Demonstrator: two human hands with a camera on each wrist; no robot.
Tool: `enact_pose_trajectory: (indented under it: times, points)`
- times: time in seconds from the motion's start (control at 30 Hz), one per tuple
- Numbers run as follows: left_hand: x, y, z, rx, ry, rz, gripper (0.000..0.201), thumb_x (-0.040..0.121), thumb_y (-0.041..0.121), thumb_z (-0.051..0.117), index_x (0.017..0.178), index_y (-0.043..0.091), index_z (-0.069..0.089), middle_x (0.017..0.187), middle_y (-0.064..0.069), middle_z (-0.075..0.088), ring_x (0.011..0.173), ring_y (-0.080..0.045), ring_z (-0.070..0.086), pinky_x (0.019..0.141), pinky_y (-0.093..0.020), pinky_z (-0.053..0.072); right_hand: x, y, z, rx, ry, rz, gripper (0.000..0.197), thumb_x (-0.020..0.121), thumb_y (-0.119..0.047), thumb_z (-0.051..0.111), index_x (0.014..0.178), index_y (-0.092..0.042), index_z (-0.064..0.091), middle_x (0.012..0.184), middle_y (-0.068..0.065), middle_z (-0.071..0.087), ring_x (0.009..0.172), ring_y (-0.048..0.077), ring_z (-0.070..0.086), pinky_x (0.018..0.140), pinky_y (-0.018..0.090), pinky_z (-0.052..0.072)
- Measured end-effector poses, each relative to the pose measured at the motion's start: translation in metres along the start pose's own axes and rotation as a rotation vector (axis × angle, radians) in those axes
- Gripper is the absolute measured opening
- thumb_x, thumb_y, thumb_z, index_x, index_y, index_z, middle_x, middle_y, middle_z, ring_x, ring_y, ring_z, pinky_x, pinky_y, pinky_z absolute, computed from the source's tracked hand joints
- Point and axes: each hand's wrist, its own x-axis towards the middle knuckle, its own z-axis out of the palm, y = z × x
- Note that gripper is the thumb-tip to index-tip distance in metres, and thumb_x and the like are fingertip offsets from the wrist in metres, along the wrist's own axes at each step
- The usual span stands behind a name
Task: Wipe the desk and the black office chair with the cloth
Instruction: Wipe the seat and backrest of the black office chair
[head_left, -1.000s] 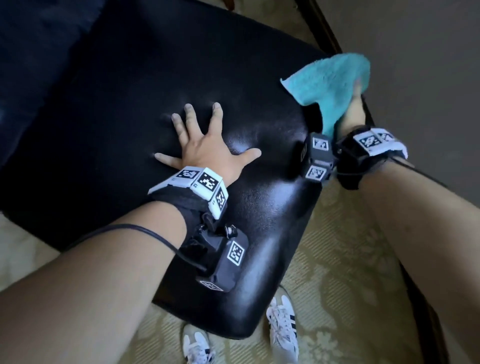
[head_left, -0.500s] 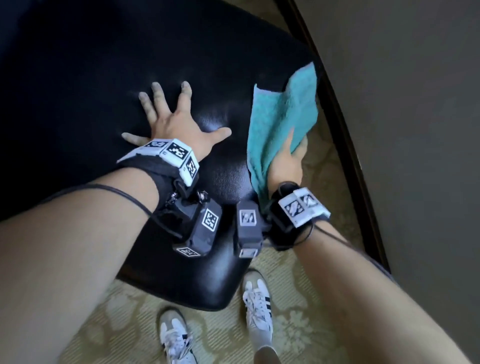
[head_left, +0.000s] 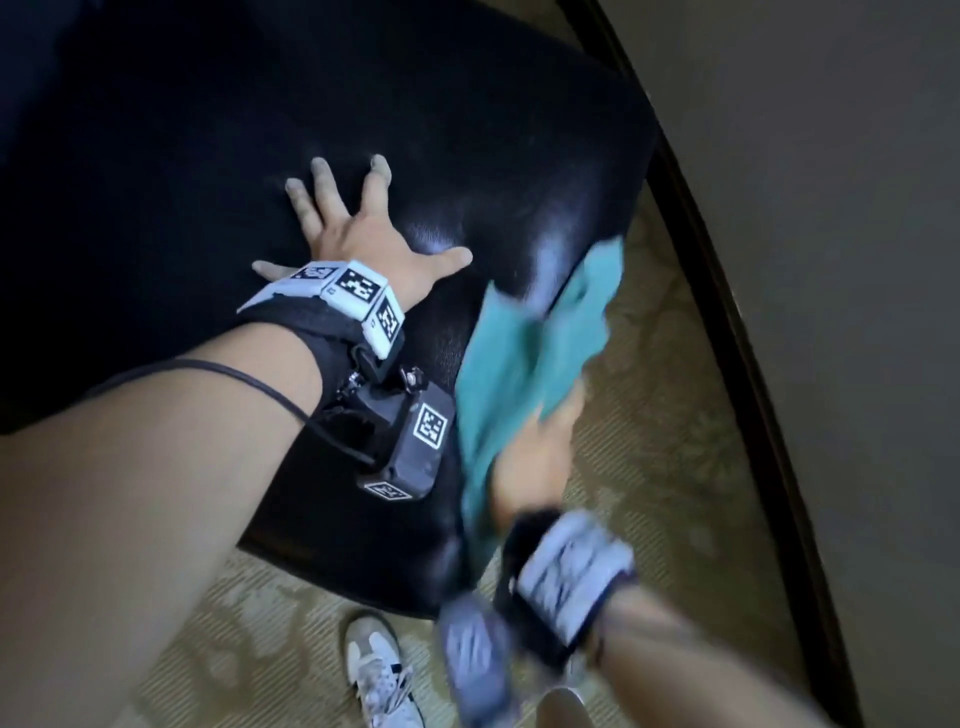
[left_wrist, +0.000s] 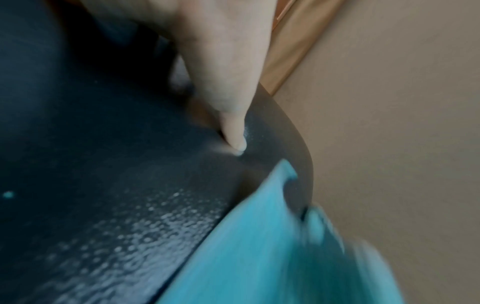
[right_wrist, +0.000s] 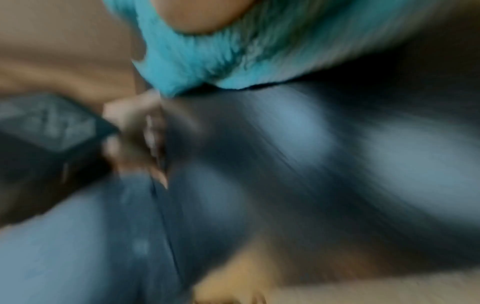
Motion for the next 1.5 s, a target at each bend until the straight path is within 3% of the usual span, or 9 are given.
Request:
enact_pose_trajectory:
  times: [0.13,0.33,0.53,0.73,0.83,0.93,1.13,1.3,1.5]
  points:
    - [-0.003,0.002,-0.005,0.031,-0.025,0.014,0.108,0.061,0.075,0.067,0.148,0.046,0.009,0.160,0.004,-0.011,0.147,-0.021,-0.015,0.104,-0.076,0.005,-0.019,0.017,0.015,-0.053,0.007,0.031,0.087,0.073,-0.054,0.053,0.145,-0.037,0.008,0.138,0.004,0.047,0.120,0.028,0.050,0.100,0.046,0.041]
    - [0.004,-0.001,-0.032,-0.029,-0.064,0.063,0.104,0.064,0.073,0.068,0.149,0.043,0.016,0.161,0.001,0.000,0.148,-0.027,-0.003,0.117,-0.049,0.013,0.041,-0.007,0.002,-0.121,0.090,0.054,0.072,0.083,-0.049,0.033,0.145,-0.015,0.022,0.134,0.017,0.051,0.117,0.036,0.051,0.089,0.032,0.037]
    - [0.010,-0.090,-0.081,0.151,-0.094,0.075,0.112,0.055,0.078,0.069,0.146,0.053,0.008,0.159,0.015,-0.014,0.146,-0.013,-0.016,0.114,-0.060,0.004,0.085,-0.041,-0.011,-0.322,0.098,0.095,0.042,0.102,-0.031,0.035,0.133,-0.002,0.034,0.124,0.023,0.055,0.112,0.040,0.053,0.080,0.034,0.034]
    - [0.000,-0.132,-0.071,0.086,-0.141,-0.005,0.120,0.048,0.071,0.076,0.146,0.053,0.010,0.160,0.014,-0.009,0.147,-0.018,-0.013,0.115,-0.060,0.006,0.112,-0.062,-0.019,-0.414,-0.019,0.035,0.044,0.098,-0.050,0.035,0.134,-0.026,0.042,0.108,-0.002,0.053,0.100,0.021,0.049,0.081,0.025,0.032]
    - [-0.007,-0.133,-0.059,0.074,-0.133,-0.050,0.120,0.049,0.073,0.076,0.145,0.055,0.006,0.159,0.017,-0.013,0.147,-0.017,-0.015,0.112,-0.066,0.007,0.063,-0.048,-0.026,-0.461,0.040,0.071,0.058,0.092,-0.056,0.034,0.146,-0.045,0.020,0.135,0.007,0.049,0.116,0.032,0.050,0.100,0.037,0.035]
    - [-0.006,-0.132,-0.062,0.065,-0.150,-0.067,0.122,0.048,0.074,0.076,0.145,0.056,0.004,0.158,0.017,-0.015,0.147,-0.017,-0.016,0.112,-0.067,0.009,0.015,-0.034,-0.006,-0.691,0.188,0.004,0.063,0.096,-0.039,0.038,0.152,-0.028,0.012,0.149,0.013,0.031,0.129,0.036,0.038,0.105,0.046,0.029]
    - [-0.003,-0.118,-0.055,0.027,-0.120,-0.099,0.121,0.050,0.074,0.076,0.145,0.055,0.003,0.158,0.016,-0.015,0.147,-0.019,-0.016,0.111,-0.067,0.012,0.100,-0.088,-0.001,-0.617,0.177,0.106,0.066,0.095,-0.049,0.034,0.152,-0.025,0.011,0.149,0.012,0.032,0.131,0.037,0.038,0.108,0.048,0.027]
    - [-0.017,-0.117,-0.044,0.014,-0.094,-0.165,0.120,0.053,0.073,0.075,0.146,0.051,0.002,0.158,0.013,-0.016,0.147,-0.022,-0.016,0.107,-0.072,0.011,0.020,-0.046,0.011,-0.991,0.258,-0.308,0.072,0.083,-0.047,0.023,0.151,-0.025,0.023,0.158,0.012,0.020,0.140,0.038,0.024,0.113,0.050,0.019]
    - [-0.010,-0.101,-0.046,-0.023,-0.100,-0.187,0.121,0.054,0.074,0.074,0.147,0.049,0.002,0.159,0.011,-0.017,0.146,-0.024,-0.018,0.104,-0.075,0.010,0.079,-0.107,0.032,-1.042,0.174,-0.261,0.068,0.092,-0.062,0.023,0.152,-0.035,0.009,0.161,0.007,0.004,0.145,0.038,0.008,0.115,0.053,0.009]
